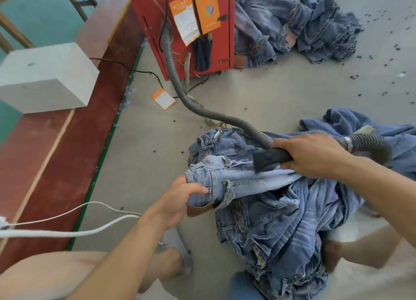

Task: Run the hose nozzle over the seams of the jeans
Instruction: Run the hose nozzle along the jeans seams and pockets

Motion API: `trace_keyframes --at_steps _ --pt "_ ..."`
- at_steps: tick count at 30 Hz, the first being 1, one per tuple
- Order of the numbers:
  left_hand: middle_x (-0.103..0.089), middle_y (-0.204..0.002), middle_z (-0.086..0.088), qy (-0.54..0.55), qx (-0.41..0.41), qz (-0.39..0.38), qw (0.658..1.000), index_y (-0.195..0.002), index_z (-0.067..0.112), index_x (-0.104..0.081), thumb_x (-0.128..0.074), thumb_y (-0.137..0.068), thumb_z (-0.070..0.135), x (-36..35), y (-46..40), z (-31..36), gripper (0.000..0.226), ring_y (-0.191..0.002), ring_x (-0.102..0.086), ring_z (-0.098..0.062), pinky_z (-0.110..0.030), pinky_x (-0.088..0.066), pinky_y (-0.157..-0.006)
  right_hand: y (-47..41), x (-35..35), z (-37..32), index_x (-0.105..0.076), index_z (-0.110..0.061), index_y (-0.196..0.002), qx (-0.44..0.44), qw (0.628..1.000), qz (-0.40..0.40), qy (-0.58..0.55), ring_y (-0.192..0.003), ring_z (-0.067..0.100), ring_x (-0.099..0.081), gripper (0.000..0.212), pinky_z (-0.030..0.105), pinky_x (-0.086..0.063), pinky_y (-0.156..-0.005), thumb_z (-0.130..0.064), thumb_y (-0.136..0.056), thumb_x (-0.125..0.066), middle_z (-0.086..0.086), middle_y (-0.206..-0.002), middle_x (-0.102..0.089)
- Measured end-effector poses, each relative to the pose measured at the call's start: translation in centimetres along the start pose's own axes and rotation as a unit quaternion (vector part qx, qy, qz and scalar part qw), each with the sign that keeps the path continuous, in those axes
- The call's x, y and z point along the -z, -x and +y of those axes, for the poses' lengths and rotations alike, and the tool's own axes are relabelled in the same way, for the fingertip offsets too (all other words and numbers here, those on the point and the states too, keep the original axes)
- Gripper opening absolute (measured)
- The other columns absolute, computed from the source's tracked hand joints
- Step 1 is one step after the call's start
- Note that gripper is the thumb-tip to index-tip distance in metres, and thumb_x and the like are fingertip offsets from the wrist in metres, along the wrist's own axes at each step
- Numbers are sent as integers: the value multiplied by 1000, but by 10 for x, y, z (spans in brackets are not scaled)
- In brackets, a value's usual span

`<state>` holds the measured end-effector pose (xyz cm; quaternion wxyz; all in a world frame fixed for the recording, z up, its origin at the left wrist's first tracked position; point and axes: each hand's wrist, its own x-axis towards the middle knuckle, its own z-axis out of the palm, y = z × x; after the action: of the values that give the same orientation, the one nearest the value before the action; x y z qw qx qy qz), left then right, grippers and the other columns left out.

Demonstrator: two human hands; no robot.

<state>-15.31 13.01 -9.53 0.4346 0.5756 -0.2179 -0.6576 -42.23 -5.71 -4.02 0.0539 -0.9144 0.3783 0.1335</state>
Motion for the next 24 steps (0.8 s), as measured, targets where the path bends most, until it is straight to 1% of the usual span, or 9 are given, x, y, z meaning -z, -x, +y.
trace_keyframes --at_steps 3,6,9,12,16,18,20,22,24 --pt "-74 -122 -14 -45 -3 -7 999 -122 12 -71 -63 -78 2 -3 0 2 46 -112 -72 -33 -43 -56 -96 3 -5 -24 -48 -44 -122 37 998 -9 -51 -79 15 -58 34 31 -40 -61 -56 -94 -62 -16 -96 -64" --pt "-75 -119 -15 -72 -16 1 997 -111 13 -76 -65 -76 3 -5 1 2 38 -111 -72 -33 -45 -55 -98 1 7 -49 -51 -48 -121 96 977 79 -173 -86 14 -63 37 36 -50 -70 -57 -90 -68 -20 -99 -68" --pt "-76 -118 -15 -85 -21 9 996 -116 10 -73 -66 -74 4 -5 3 3 42 -110 -73 -31 -44 -56 -99 0 22 -43 -52 -47 -123 75 962 143 -221 -77 16 -59 40 37 -48 -64 -52 -89 -72 -20 -90 -66" --pt "-74 -122 -14 -91 -28 9 995 -126 7 -67 -64 -76 5 -6 2 3 51 -116 -70 -33 -47 -52 -104 0 30 -15 -52 -46 -122 -2 987 82 -135 -85 24 -62 36 38 -47 -65 -52 -91 -69 -11 -95 -69" --pt "-75 -121 -13 -98 -24 -10 995 -126 6 -66 -63 -82 0 -4 0 2 45 -113 -72 -30 -41 -56 -99 4 24 -32 -51 -47 -124 37 994 -26 -99 -88 19 -63 36 38 -53 -75 -53 -92 -67 -14 -95 -65" --pt "-75 -120 -15 -111 -16 -4 994 -125 5 -65 -61 -88 -9 -1 -2 1 39 -109 -74 -28 -35 -58 -91 1 19 -51 -51 -48 -123 77 987 8 -139 -92 15 -65 36 36 -52 -77 -55 -92 -68 -18 -99 -67" --pt "-76 -116 -13 -114 -10 -5 993 -123 5 -66 -62 -87 -7 0 -3 0 38 -105 -75 -25 -33 -59 -87 -4 25 -57 -54 -47 -123 85 970 70 -217 -83 10 -65 37 34 -54 -76 -52 -91 -72 -20 -96 -68" --pt "-76 -117 -15 -97 6 6 995 -123 4 -67 -67 -80 9 -2 -2 -1 43 -106 -74 -27 -45 -57 -98 -8 34 -46 -56 -45 -123 60 956 126 -257 -72 6 -61 38 33 -53 -70 -48 -90 -75 -20 -88 -66" --pt "-69 -127 -25 -30 35 -5 999 -128 3 -67 -65 -80 24 -3 -1 0 53 -112 -70 -34 -56 -50 -108 -9 40 -23 -57 -43 -121 27 962 141 -231 -72 15 -61 37 36 -52 -69 -47 -89 -75 -17 -85 -65"
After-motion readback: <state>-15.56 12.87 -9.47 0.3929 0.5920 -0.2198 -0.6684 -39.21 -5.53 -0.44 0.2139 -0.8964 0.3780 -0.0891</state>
